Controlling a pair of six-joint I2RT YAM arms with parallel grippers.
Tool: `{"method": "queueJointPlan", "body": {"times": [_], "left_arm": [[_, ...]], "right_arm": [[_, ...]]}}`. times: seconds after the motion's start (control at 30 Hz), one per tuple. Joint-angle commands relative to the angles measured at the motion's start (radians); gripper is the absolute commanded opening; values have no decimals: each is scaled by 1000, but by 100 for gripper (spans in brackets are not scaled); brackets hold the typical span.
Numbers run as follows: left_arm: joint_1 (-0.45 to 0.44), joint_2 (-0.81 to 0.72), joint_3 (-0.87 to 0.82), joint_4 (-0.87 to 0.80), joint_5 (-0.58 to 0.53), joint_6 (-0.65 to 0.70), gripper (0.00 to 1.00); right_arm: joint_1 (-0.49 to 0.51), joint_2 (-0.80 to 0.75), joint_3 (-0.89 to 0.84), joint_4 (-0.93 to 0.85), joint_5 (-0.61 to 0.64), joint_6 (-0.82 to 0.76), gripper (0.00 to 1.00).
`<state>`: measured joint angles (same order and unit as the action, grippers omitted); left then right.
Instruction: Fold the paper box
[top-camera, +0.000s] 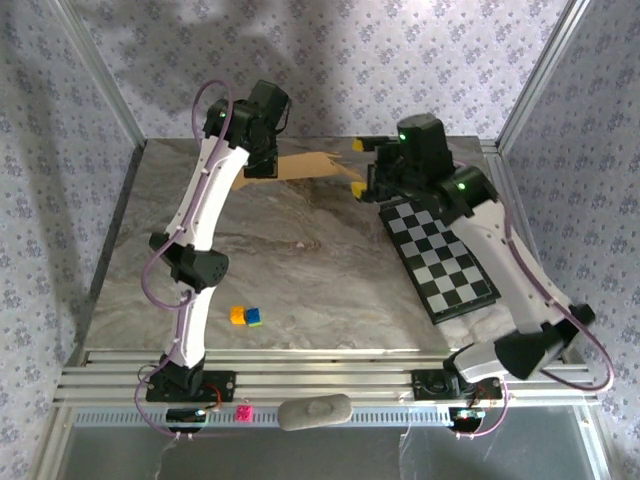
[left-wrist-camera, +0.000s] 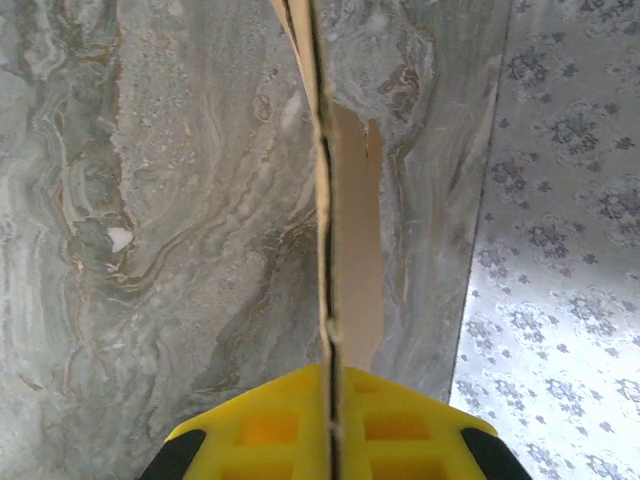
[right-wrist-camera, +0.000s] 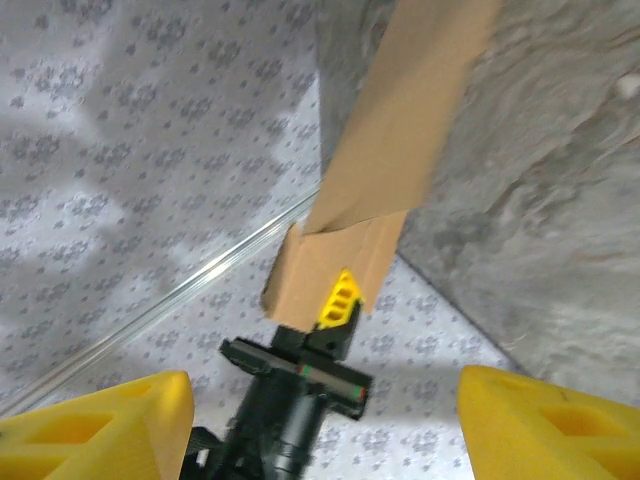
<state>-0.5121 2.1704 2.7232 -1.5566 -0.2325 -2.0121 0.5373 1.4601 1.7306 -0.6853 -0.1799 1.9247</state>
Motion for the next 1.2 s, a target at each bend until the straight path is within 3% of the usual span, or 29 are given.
{"method": "queueJointPlan", "body": {"times": [0.0, 0.27, 0.73, 0.93, 1.13, 1.17], "left_arm": [[-1, -52, -32, 45, -11, 36, 0], [0, -88, -98, 104, -17, 69, 0], [-7, -103, -136, 188, -12, 121, 0], [-14, -112, -138, 200, -24, 149, 0], [-16, -163, -210, 273, -52, 206, 0], [-15, -183, -236, 297, -54, 225, 0]], "right_arm": [[21, 93, 51, 26, 6, 68, 70], [57, 303, 288, 9, -18, 7, 64], [91, 362, 332, -17, -18, -28, 39], [74, 382, 343, -30, -15, -45, 34], [64, 399, 336, -10, -51, -53, 0], [61, 398, 334, -4, -55, -62, 0]]}}
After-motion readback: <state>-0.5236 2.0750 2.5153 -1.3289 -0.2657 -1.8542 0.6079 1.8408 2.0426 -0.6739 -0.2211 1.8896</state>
